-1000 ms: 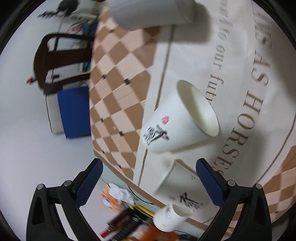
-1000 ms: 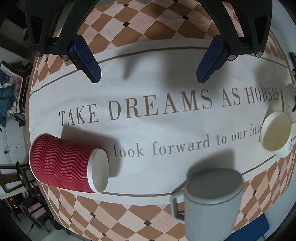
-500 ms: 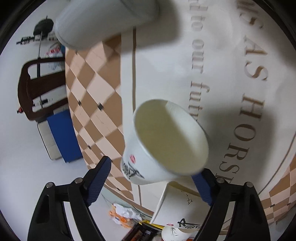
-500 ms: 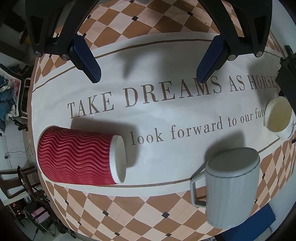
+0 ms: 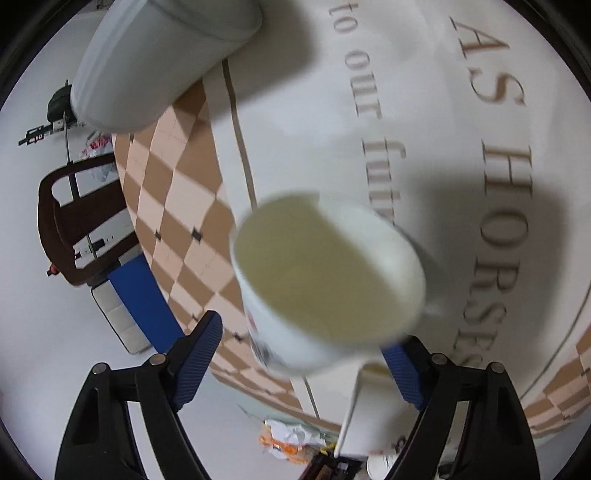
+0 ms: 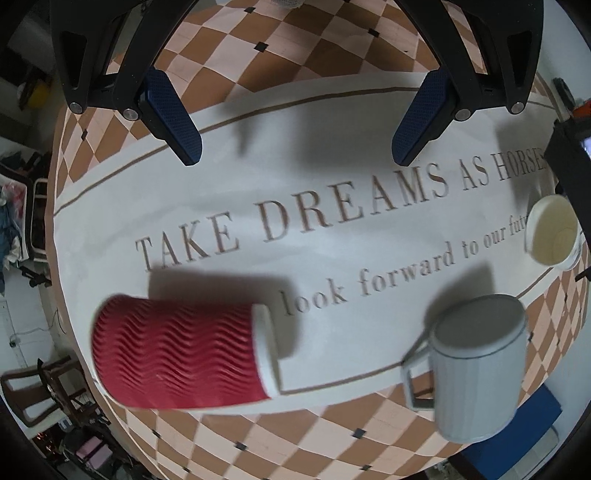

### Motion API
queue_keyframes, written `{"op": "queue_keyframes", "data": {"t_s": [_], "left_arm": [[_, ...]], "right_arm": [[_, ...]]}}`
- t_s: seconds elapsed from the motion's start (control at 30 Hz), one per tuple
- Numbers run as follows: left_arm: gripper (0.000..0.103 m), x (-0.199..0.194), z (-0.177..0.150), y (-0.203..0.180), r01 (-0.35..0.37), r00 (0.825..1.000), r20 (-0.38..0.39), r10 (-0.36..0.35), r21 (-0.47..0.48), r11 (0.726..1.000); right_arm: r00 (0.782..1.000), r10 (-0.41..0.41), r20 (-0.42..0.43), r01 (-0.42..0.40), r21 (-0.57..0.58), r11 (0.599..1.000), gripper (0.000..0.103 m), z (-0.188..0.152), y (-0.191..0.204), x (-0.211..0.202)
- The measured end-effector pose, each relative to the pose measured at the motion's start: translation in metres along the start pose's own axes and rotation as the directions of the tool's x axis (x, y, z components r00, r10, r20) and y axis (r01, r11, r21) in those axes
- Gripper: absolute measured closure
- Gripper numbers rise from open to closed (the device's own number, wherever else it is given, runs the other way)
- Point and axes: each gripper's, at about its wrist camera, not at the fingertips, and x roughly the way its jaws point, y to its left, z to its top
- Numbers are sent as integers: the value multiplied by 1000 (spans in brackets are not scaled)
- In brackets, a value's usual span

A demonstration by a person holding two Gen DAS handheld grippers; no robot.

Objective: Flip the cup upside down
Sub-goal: 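Lift the white cup with the left gripper and rotate it rim-up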

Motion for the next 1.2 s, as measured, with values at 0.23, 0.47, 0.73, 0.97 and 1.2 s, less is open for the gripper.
{"op": "queue_keyframes", "data": {"t_s": [0.23, 0.47, 0.73, 0.97, 1.2], "left_arm": [[45, -11, 9, 10, 24, 998, 54, -19, -92, 995], [45, -41, 3, 33, 153, 987, 95, -128, -342, 927], [45, -68, -22, 37, 555, 799, 316, -512, -713, 427], [45, -47, -59, -23, 596, 493, 587, -642, -765, -243], [44, -29, -69, -75, 531, 416, 680, -604, -720, -446]], "right_arm": [[1000, -19, -6, 19, 25, 1000, 0, -9, -27, -2], [1000, -22, 4, 21, 11, 1000, 0, -13, -41, -10], [999, -31, -14, 30, -26, 999, 0, -30, -40, -5], [997, -53, -50, 49, -75, 996, 0, -58, -42, 13], [995, -79, -53, 76, -65, 995, 0, -89, -56, 13]]}}
